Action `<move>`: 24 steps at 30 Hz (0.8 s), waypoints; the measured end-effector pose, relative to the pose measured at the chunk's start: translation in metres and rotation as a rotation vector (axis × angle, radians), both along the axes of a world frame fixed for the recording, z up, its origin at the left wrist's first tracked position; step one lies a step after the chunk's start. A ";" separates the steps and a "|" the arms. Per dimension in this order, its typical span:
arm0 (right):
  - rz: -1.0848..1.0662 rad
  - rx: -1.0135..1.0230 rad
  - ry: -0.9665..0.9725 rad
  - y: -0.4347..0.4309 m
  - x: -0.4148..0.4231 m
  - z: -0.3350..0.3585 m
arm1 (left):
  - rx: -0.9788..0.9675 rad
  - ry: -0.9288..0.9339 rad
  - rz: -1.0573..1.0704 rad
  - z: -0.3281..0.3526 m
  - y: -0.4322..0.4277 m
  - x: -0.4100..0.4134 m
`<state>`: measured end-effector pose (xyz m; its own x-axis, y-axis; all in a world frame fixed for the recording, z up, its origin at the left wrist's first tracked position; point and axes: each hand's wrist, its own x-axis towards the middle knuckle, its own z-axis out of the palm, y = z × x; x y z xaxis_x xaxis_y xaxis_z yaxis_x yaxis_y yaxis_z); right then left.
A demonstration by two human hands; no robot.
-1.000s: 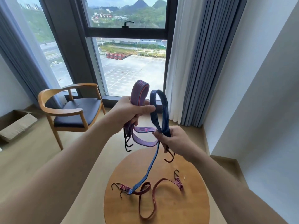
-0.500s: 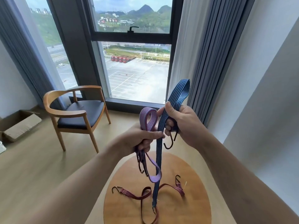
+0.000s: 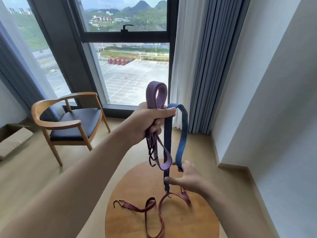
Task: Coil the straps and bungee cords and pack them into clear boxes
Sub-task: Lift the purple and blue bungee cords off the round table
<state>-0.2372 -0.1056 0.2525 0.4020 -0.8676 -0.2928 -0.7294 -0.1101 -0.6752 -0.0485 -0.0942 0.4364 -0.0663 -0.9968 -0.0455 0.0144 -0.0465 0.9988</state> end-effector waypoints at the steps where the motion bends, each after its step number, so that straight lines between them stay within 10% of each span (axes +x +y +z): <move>1: 0.011 0.046 0.057 0.001 0.000 -0.013 | -0.002 -0.005 -0.002 0.003 -0.002 -0.002; 11: -0.132 -0.142 -0.191 -0.006 0.018 0.000 | 0.029 -0.044 -0.013 0.006 -0.010 -0.014; 19: -0.105 0.091 -0.350 -0.004 0.046 -0.007 | -0.006 -0.030 -0.004 0.022 -0.008 -0.010; 24: -0.173 0.346 -0.639 -0.006 0.030 0.011 | 0.001 -0.446 0.290 0.007 -0.015 0.026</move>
